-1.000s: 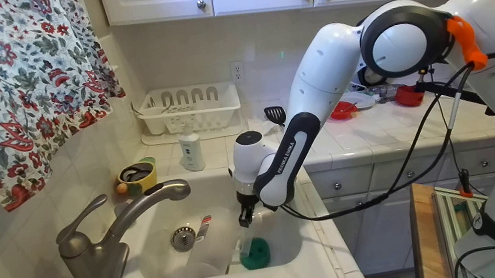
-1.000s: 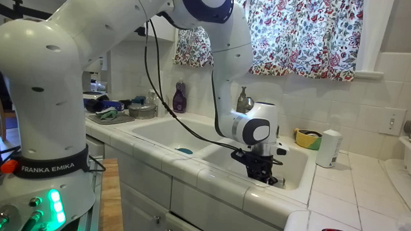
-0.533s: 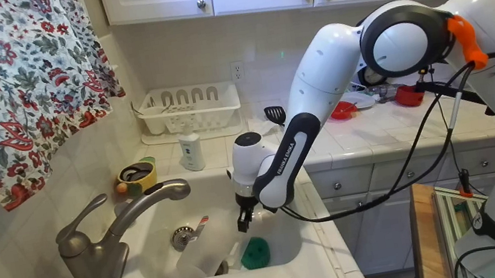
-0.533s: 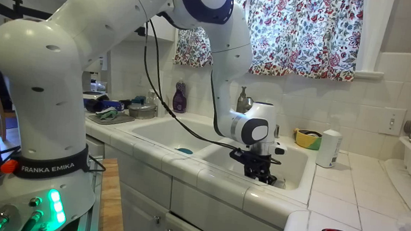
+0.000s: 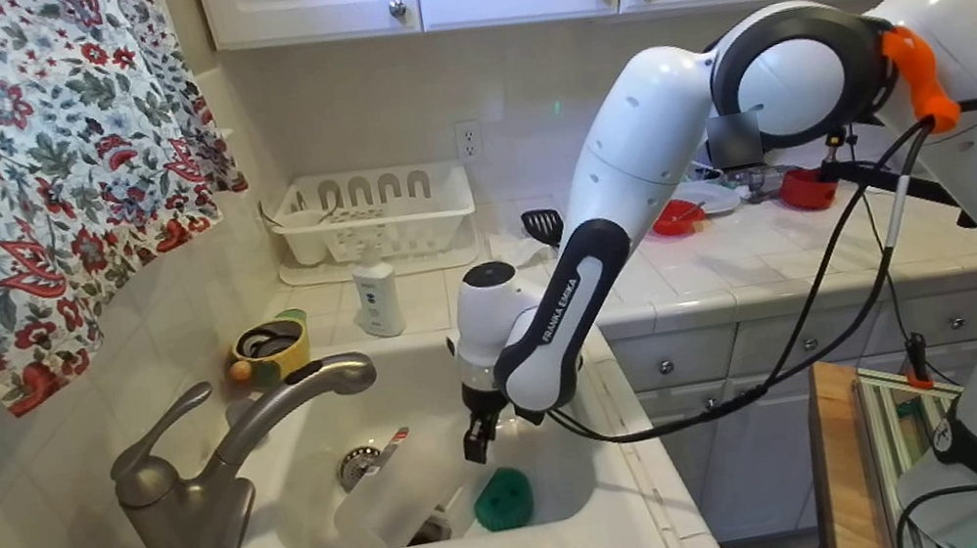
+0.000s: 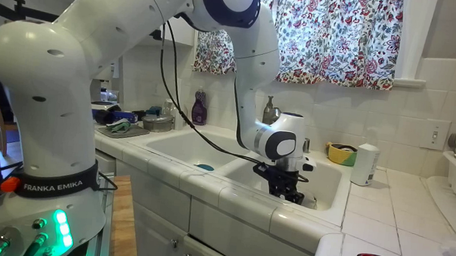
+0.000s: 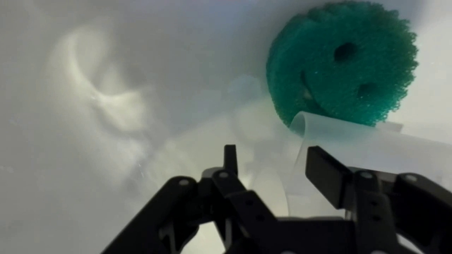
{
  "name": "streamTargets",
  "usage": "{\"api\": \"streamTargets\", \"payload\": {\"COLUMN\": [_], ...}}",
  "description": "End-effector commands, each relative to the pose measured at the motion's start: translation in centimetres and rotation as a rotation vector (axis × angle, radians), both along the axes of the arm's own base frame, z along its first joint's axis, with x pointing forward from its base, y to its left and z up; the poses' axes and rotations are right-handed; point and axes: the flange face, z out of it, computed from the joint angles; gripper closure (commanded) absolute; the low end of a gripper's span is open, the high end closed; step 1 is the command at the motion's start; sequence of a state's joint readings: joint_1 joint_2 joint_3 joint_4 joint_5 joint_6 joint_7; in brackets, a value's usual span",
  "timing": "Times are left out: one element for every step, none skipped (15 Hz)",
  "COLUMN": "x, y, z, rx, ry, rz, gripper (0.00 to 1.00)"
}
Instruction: Pick up the jar from the sink and put it on the right side of the sink
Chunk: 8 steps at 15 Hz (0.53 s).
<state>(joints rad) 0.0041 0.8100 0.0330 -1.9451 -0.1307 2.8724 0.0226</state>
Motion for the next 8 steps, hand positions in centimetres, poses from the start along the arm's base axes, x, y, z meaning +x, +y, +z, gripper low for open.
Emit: {"api": "streamTargets", "payload": {"x": [0.3, 0.4, 0.4, 0.5, 0.6, 0.7, 0.8, 0.9], "y": [-0.1, -0.2, -0.2, -0.2, -0.2, -0.1, -0.1, 0.1], "z": [0.6, 0.9, 1.1, 1.4, 1.7, 1.7, 1.7, 1.6], "rx": [0.054, 0.062, 0.070, 0.079, 0.084, 0.084, 0.091, 0.092], "ry": [0.011, 0.012, 0.012, 0.009, 0.008, 0.006, 0.011, 0.016], "rz": [-0.048, -0.061, -0.074, -0.087, -0.099, -0.113, -0.124, -0.137], "gripper": [0.30, 0.23, 0.23, 0.26, 0.23, 0.24, 0.21, 0.21]}}
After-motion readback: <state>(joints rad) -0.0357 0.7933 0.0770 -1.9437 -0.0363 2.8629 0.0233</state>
